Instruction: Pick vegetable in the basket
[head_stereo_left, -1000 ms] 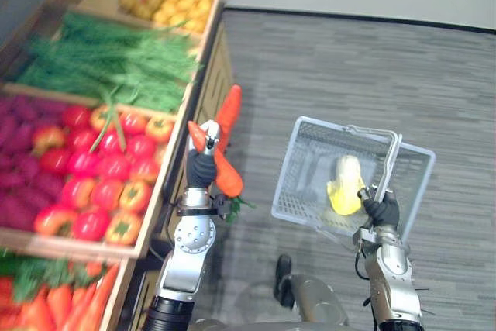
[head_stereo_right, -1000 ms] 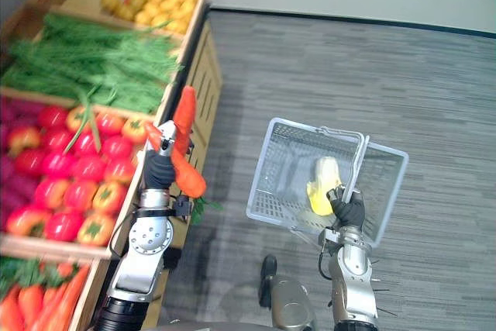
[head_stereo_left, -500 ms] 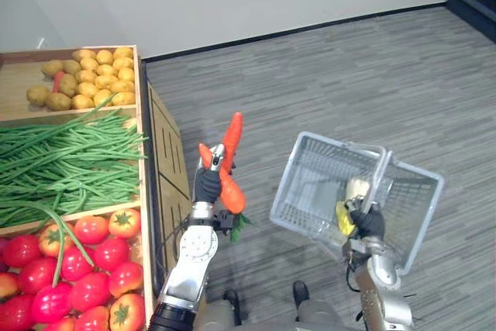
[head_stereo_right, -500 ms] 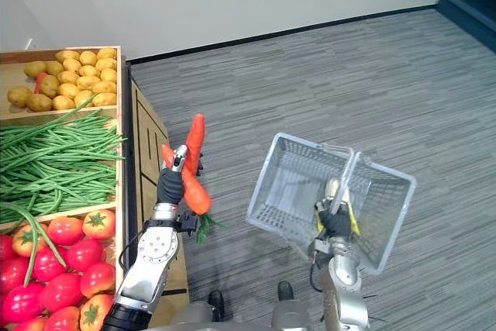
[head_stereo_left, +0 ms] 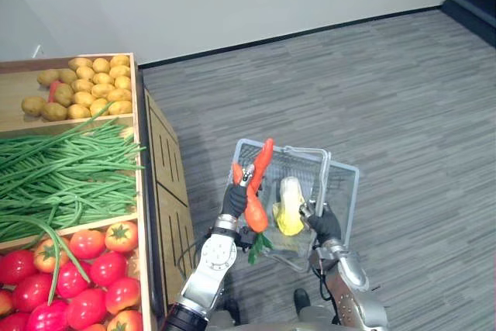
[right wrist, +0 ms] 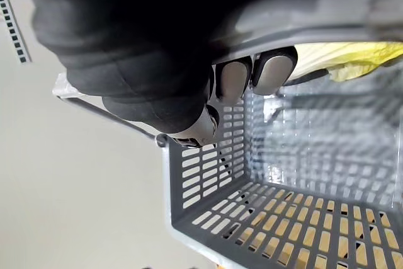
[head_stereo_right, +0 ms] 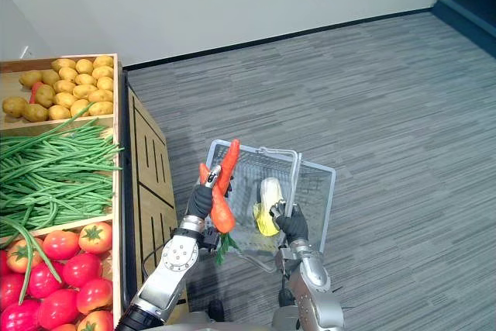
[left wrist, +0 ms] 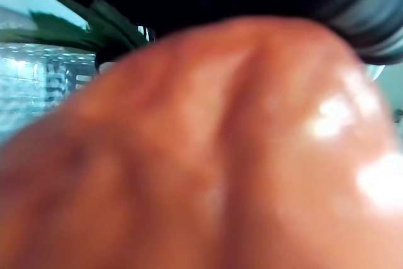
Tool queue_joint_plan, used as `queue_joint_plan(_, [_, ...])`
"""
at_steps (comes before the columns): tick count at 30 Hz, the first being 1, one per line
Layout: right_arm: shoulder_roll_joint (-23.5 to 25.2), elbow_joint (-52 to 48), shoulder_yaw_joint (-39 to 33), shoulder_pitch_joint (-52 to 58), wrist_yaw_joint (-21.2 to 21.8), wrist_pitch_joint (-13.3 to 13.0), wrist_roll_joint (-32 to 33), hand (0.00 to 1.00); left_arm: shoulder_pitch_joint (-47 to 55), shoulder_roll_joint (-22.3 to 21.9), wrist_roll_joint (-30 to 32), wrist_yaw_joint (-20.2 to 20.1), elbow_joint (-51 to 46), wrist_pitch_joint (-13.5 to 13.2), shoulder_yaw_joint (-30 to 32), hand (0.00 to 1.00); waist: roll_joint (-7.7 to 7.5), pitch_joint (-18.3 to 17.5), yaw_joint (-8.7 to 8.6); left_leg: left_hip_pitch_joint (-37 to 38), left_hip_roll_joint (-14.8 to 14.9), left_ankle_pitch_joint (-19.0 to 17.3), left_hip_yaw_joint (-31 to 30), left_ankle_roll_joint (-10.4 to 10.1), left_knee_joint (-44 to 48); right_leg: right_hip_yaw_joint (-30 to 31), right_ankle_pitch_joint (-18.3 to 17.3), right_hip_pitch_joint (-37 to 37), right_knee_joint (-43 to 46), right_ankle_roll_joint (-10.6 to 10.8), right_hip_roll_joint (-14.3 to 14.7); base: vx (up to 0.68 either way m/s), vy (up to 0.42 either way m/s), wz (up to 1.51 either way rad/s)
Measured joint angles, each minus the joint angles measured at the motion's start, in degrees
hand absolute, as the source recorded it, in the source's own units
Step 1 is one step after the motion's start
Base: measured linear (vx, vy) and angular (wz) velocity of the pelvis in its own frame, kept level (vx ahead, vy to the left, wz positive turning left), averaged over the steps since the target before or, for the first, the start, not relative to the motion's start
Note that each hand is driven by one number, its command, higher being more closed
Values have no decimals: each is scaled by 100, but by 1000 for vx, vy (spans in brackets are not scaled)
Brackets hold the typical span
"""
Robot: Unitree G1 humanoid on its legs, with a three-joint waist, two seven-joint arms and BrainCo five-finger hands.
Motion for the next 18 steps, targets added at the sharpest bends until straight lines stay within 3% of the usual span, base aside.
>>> queue_joint_plan(3, [-1, 0, 109, -1, -1, 0, 256, 100, -7, -3, 43, 1, 357, 70, -42, 100, -26, -46, -4, 107, 2, 121, -6, -26, -232, -2, 0, 2, 0, 0, 5, 0, 0, 0])
queue_joint_plan(4, [-11, 0, 160, 1, 0, 0, 380, 100, -16, -4, 104, 3, 520, 106, -43, 0, -27, -50, -24, 160, 5, 184, -7, -26, -334, -3, 0, 1, 0, 0, 10, 0, 0, 0])
queue_joint_plan(18, [-136, -1, 935, 167, 118, 5, 1525, 100, -125, -13, 486, 22, 1493, 287, -196, 0, -71, -100, -14, 582, 14, 624, -46, -79, -1121, -68, -3, 104, -55, 5, 41, -16, -4, 1])
